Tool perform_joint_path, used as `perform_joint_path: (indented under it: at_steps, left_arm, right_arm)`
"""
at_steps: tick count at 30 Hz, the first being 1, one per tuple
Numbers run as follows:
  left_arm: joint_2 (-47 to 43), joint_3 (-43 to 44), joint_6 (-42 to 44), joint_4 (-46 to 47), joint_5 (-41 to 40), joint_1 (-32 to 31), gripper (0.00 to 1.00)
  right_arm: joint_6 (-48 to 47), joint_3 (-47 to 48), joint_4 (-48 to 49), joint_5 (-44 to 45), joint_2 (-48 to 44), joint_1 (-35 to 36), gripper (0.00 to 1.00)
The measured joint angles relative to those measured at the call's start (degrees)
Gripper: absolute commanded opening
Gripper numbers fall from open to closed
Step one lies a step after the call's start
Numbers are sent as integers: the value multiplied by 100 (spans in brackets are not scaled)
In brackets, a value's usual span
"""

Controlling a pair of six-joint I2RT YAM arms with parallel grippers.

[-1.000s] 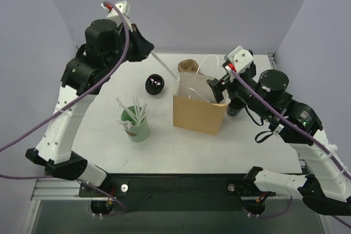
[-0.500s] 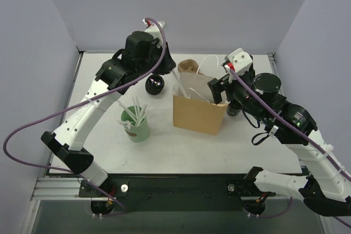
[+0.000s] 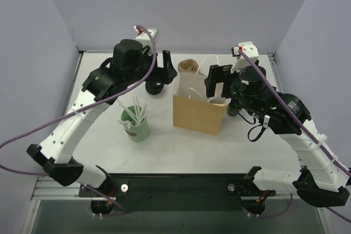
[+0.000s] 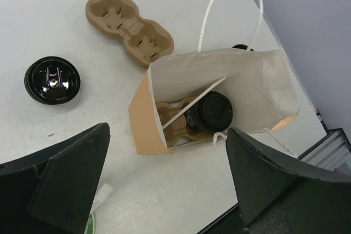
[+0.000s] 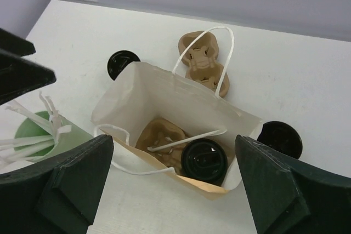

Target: Pack the takeout coffee

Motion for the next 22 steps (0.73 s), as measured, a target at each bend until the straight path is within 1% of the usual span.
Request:
perform_joint_path:
  at_steps: [3,6,10,15,22]
  left_arm:
    - [-710,-605,55,120,107,13,97]
    - [-1497,-1388,52,380,225,35,97]
    - [-2181,-2068,-7,654,264,44,97]
    - [-2441,-2417,-76,911,306,44,97]
    - [-2387,-2468,-81,949,352,48,97]
  right_arm:
    - [374,118,-81,4,20,7,100]
    - [717,140,-151,61,-4,24,100]
    - [1029,109,-203,107,-63,44,100]
    - [1182,31,-227,184,-192,44,100]
    - [1274,-111,-249,297,-275,44,100]
